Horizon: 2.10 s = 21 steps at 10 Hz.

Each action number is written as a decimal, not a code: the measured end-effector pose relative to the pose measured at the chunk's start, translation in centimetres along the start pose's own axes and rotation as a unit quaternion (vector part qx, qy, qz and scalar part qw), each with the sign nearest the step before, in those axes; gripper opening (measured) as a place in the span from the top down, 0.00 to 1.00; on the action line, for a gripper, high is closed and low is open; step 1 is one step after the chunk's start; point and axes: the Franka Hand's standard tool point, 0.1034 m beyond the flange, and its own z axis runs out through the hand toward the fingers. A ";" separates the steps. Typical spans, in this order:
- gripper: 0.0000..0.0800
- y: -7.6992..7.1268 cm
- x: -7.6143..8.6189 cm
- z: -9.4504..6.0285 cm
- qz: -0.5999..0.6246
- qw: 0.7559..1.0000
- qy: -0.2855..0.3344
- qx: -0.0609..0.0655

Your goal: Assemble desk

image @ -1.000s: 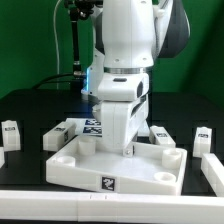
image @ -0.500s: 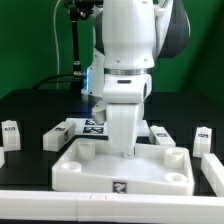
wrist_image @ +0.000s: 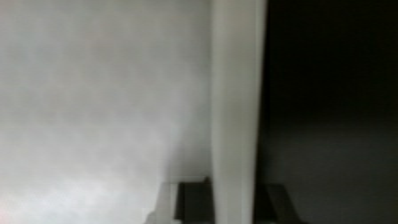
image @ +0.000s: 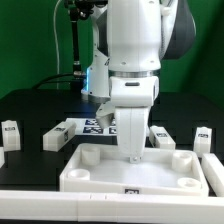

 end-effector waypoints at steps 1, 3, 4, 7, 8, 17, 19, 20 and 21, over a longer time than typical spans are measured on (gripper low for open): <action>0.94 0.1 0.2 0.0 -0.002 1.000 0.000 0.003; 0.94 0.3 0.1 0.0 -0.013 1.000 0.000 0.003; 0.94 0.5 0.0 0.0 -0.025 1.000 0.000 0.002; 0.94 0.6 -0.3 0.0 -0.025 1.000 0.000 0.001; 0.73 0.6 -0.3 0.0 -0.024 1.000 0.000 0.001; 0.19 -0.5 2.6 -5.9 0.149 0.988 0.006 -0.039; 0.19 -1.3 5.1 -6.8 0.216 0.975 0.013 -0.045; 0.19 -1.5 6.1 -6.5 0.227 0.973 0.019 -0.049; 0.19 -1.5 6.0 -6.4 0.229 0.972 0.018 -0.048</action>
Offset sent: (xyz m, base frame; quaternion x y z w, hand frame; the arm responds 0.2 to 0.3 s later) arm 0.0129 0.0053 -0.0021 -0.0063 0.0183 -0.1014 0.9947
